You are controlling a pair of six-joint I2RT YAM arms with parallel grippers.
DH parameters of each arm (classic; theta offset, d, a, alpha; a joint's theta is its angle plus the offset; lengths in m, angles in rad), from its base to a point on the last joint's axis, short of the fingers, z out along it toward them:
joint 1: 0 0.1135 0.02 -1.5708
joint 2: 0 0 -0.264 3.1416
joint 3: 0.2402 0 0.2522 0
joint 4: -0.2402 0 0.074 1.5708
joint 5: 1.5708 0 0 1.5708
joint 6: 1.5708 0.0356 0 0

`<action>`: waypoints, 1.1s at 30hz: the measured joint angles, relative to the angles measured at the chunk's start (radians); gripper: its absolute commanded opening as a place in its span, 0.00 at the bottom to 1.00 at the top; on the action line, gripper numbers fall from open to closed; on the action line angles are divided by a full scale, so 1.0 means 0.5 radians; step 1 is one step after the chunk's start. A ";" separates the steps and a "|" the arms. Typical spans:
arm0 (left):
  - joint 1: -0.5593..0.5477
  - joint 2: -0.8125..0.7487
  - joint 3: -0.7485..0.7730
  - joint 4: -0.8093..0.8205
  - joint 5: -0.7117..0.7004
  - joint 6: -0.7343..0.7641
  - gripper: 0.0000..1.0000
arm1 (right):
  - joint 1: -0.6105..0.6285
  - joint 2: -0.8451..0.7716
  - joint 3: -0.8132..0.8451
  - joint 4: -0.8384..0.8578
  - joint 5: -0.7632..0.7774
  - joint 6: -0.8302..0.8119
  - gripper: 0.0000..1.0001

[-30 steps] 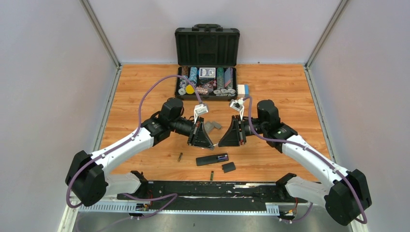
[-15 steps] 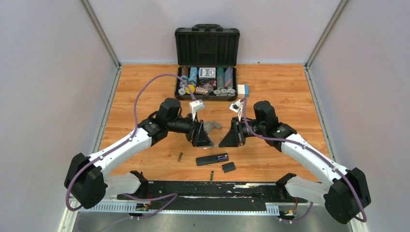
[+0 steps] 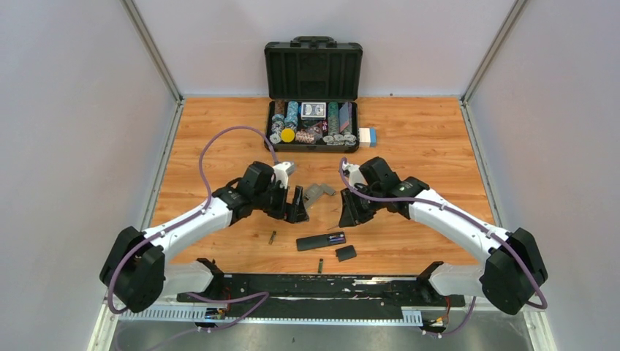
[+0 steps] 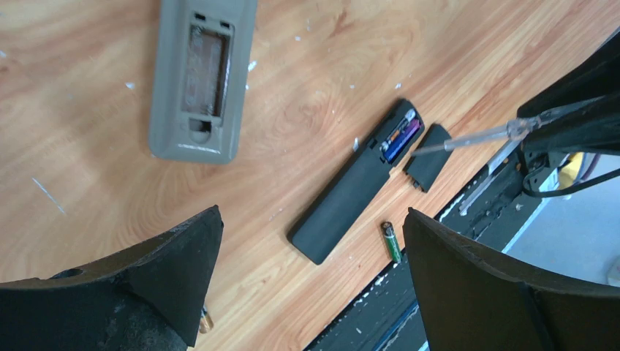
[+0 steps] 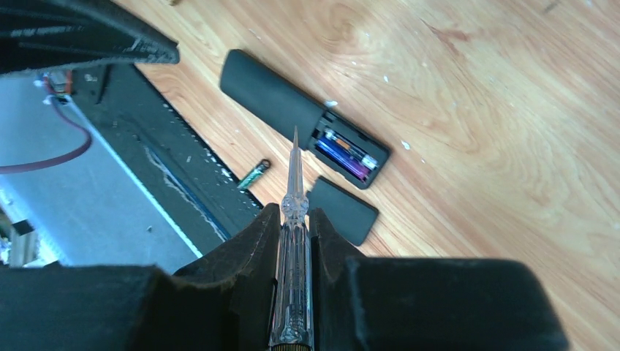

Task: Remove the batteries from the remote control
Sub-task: Unload the battery from the remote control.

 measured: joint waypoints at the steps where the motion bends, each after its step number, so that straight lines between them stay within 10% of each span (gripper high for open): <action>1: -0.030 0.003 -0.008 -0.026 -0.044 -0.008 0.99 | 0.016 0.006 0.010 -0.036 0.053 0.000 0.00; 33: -0.558 0.229 -0.101 0.038 -0.646 -0.489 0.74 | 0.191 0.151 0.150 -0.359 0.621 0.024 0.00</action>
